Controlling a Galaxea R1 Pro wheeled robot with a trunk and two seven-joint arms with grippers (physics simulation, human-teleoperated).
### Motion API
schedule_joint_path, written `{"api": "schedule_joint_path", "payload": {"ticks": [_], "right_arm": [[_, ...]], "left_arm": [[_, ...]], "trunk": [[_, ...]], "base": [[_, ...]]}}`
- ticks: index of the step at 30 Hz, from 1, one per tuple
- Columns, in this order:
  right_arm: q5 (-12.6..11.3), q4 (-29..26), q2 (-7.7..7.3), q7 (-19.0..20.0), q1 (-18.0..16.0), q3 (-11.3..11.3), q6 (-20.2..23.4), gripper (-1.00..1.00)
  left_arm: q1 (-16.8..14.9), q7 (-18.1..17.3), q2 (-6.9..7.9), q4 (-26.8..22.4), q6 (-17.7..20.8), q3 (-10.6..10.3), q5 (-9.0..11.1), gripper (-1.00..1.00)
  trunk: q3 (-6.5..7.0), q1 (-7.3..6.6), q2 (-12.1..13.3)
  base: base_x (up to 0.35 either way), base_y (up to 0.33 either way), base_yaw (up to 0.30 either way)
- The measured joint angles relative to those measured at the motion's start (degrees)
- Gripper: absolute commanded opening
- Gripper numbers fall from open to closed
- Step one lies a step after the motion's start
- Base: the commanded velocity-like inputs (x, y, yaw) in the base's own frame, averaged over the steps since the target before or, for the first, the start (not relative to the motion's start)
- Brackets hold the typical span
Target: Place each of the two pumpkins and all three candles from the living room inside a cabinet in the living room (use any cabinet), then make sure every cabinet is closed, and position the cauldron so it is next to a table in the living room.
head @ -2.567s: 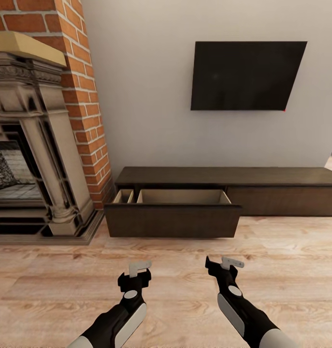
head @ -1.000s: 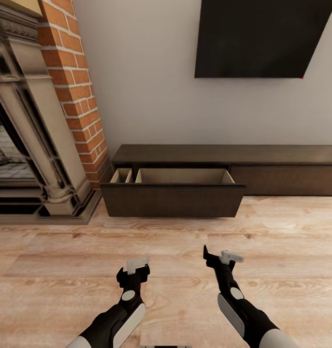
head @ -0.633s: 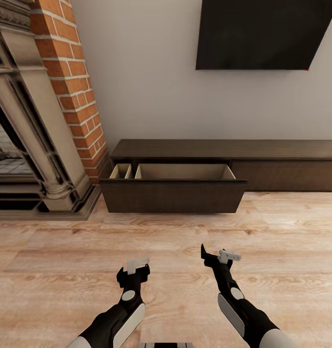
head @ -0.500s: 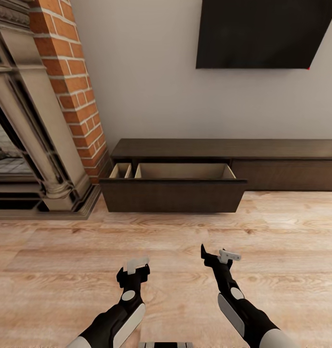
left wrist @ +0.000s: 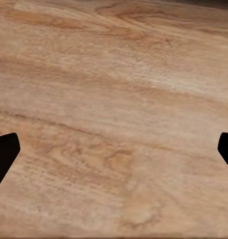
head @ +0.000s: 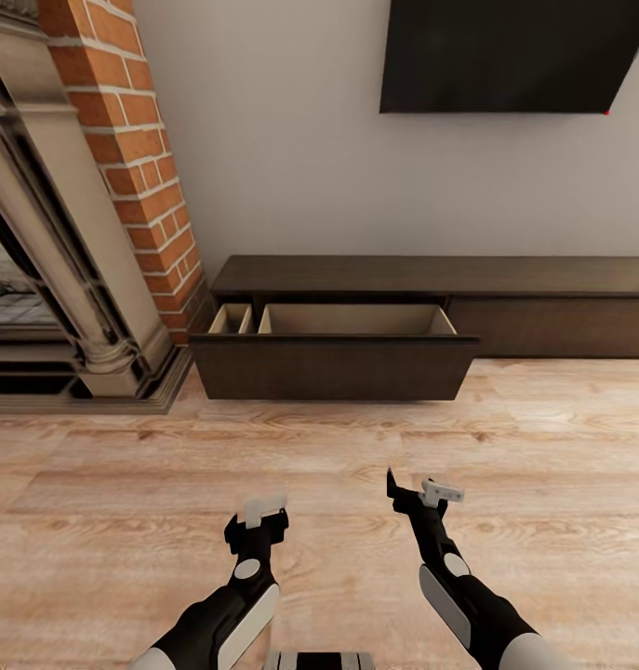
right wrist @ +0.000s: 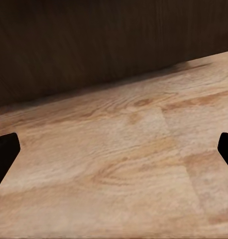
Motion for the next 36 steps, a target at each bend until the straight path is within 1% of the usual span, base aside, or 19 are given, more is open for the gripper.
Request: {"api": "schedule_joint_path", "payload": {"ticks": [4, 10, 14, 15, 16, 18, 19, 21, 23, 27, 32, 36], "right_arm": [[0.02, 0.00, 0.00, 0.03, 0.00, 0.00, 0.00, 1.00], [-0.05, 0.00, 0.00, 0.08, 0.00, -0.07, 0.00, 1.00], [0.05, 0.00, 0.00, 0.09, 0.00, -0.05, 0.00, 1.00], [0.07, 0.00, -0.02, 0.09, 0.00, -0.06, -0.02, 1.00], [0.08, 0.00, -0.02, 0.09, 0.00, -0.07, -0.03, 1.00], [0.09, 0.00, -0.03, 0.09, 0.00, -0.08, -0.06, 1.00], [0.09, 0.00, -0.04, 0.09, 0.00, -0.07, -0.07, 1.00], [0.09, -0.03, -0.05, 0.10, 0.00, -0.05, -0.08, 1.00], [0.09, -0.05, -0.06, 0.10, 0.00, -0.02, -0.09, 1.00], [0.09, -0.12, -0.08, -0.03, 0.00, 0.10, 0.02, 1.00], [0.09, -0.09, -0.08, -0.36, 0.00, -0.11, -0.01, 1.00], [0.09, -0.09, -0.08, -0.21, 0.00, -0.14, -0.07, 1.00]], "left_arm": [[0.00, 0.01, 0.00, 0.00, -0.01, 0.00, 0.00, 1.00], [0.00, 0.12, 0.00, -0.18, -0.05, 0.03, -0.01, 1.00], [0.03, 0.08, 0.31, -1.47, 0.04, 0.10, -0.06, 1.00], [0.08, 0.06, 0.68, -2.33, 0.20, 0.11, -0.05, 1.00], [0.11, 0.02, 1.40, -3.56, 0.40, 0.09, -0.01, 1.00], [0.14, -0.14, 3.45, -6.87, 0.80, 0.11, 0.46, 1.00], [0.15, -0.13, 4.02, -7.80, 0.91, 0.09, 0.56, 1.00], [0.25, -0.13, 5.82, -11.01, 1.51, 0.07, 0.46, 1.00], [0.31, -0.43, 6.92, -12.26, 2.20, 0.02, 0.89, 1.00], [0.35, -0.73, 7.71, -12.25, 2.67, 0.01, 0.53, 1.00], [0.35, -0.73, 7.88, -11.93, 2.44, 0.00, 0.71, 1.00], [0.35, -0.70, 7.88, -11.89, 2.56, -0.01, 0.75, 1.00]], "trunk": [[-0.89, 0.10, -0.05], [-0.89, 0.10, -0.06], [-0.89, 0.10, -0.06], [-0.89, 0.10, -0.06], [-0.89, 0.10, -0.06], [-0.89, 0.10, -0.06], [-0.89, 0.10, -0.06], [-0.89, 0.10, -0.06], [-0.89, 0.10, -0.06], [-0.89, 0.08, -0.06], [-0.89, 0.08, -0.06], [-0.89, 0.07, -0.06]], "base": [[0.000, 0.000, 0.000], [0.000, 0.000, 0.000], [0.000, 0.000, 0.000], [0.000, 0.000, 0.000], [0.000, 0.000, 0.000], [0.000, 0.000, 0.000], [0.000, 0.000, 0.000], [0.000, 0.000, 0.000], [0.014, 0.000, 0.000], [0.120, 0.000, 0.000], [0.167, 0.000, 0.000], [0.286, 0.000, 0.000]]}}
